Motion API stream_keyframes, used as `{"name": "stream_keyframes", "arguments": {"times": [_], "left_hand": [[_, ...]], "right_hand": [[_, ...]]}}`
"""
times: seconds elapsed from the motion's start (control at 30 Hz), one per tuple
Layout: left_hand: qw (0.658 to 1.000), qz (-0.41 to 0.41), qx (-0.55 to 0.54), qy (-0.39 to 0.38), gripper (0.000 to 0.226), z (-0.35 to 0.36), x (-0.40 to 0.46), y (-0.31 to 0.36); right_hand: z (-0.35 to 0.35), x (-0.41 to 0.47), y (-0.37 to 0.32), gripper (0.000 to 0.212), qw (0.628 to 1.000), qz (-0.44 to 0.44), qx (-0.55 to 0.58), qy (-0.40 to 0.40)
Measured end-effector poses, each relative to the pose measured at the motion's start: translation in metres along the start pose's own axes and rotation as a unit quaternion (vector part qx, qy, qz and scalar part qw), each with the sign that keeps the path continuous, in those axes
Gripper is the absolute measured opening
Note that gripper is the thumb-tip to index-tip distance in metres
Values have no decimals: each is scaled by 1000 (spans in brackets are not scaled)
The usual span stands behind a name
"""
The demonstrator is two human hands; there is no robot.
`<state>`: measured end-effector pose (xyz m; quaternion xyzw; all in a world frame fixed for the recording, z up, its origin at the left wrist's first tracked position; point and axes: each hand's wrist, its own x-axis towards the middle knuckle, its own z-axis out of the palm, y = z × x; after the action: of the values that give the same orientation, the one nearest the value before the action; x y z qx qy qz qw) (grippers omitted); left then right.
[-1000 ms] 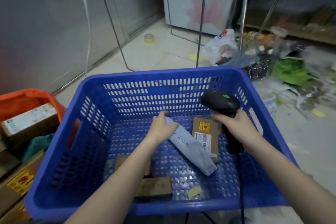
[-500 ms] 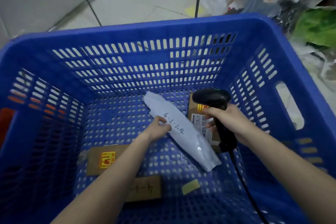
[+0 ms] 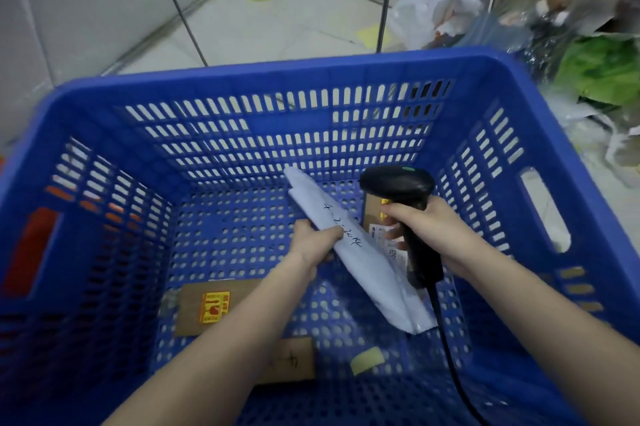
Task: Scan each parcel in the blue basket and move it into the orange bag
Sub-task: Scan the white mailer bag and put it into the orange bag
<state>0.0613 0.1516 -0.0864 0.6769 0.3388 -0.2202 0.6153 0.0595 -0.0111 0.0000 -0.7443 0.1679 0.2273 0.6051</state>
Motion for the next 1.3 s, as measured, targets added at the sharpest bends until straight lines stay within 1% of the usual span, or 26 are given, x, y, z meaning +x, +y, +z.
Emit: {"name": "stream_keyframes", "arguments": {"times": [0.07, 0.1, 0.2, 0.3, 0.37, 0.43, 0.5, 0.6, 0.67, 0.7, 0.77, 0.83, 0.9, 1.0, 1.03, 1.1, 1.2, 1.23, 1.27, 1.3], "left_hand": [[1000, 28, -9, 0, 13, -12, -25, 23], [999, 44, -17, -1, 13, -19, -38, 34], [996, 87, -28, -6, 25, -40, -82, 65], [990, 127, -52, -6, 25, -58, -133, 89], [983, 174, -66, 5, 25, -70, -168, 103], [971, 232, -49, 17, 22, -81, -203, 113], [950, 311, -34, 28, 21, -93, -236, 119], [893, 449, 3, 30, 30, -106, -275, 118], [867, 499, 17, 6, 31, -111, -290, 110], [856, 516, 26, 6, 33, -113, -293, 106], [840, 539, 61, 29, 35, -116, -295, 98], [838, 540, 73, 46, 32, -118, -296, 93], [837, 540, 83, 33, 33, -118, -295, 92], [811, 572, 123, 32, 37, -118, -289, 95], [811, 571, 126, 35, 40, -117, -287, 96], [835, 538, 107, 29, 53, -118, -286, 101], [898, 435, 61, 13, 91, -122, -284, 111], [920, 389, 41, -8, 96, -124, -282, 115], [939, 342, 17, -39, 91, -126, -280, 119], [951, 299, -9, -80, 77, -128, -277, 122]], "right_hand": [[0, -15, -22, 10, 1000, -27, 3, 4], [1, -24, -35, 10, 999, -38, 7, 7], [4, -56, -76, 11, 996, -82, 24, 19], [11, -94, -110, 11, 992, -124, 24, 12], [18, -120, -126, 7, 988, -150, 28, 7], [27, -148, -138, 5, 983, -180, 43, 7], [38, -174, -147, 10, 972, -223, 73, 11], [54, -202, -151, 13, 956, -268, 115, 30], [62, -213, -151, 13, 945, -275, 171, 36], [65, -217, -151, 14, 940, -277, 195, 39], [68, -223, -151, 17, 930, -289, 222, 45], [71, -226, -149, 21, 925, -301, 226, 48], [73, -224, -145, 23, 930, -295, 215, 52], [73, -219, -140, 33, 932, -280, 227, 47], [72, -218, -140, 38, 933, -277, 228, 36], [70, -215, -140, 39, 939, -264, 217, 21], [68, -208, -144, 23, 945, -242, 217, 41], [68, -207, -146, 21, 944, -241, 220, 45], [67, -206, -148, 20, 944, -241, 222, 45], [67, -206, -151, 18, 944, -238, 224, 44]]}}
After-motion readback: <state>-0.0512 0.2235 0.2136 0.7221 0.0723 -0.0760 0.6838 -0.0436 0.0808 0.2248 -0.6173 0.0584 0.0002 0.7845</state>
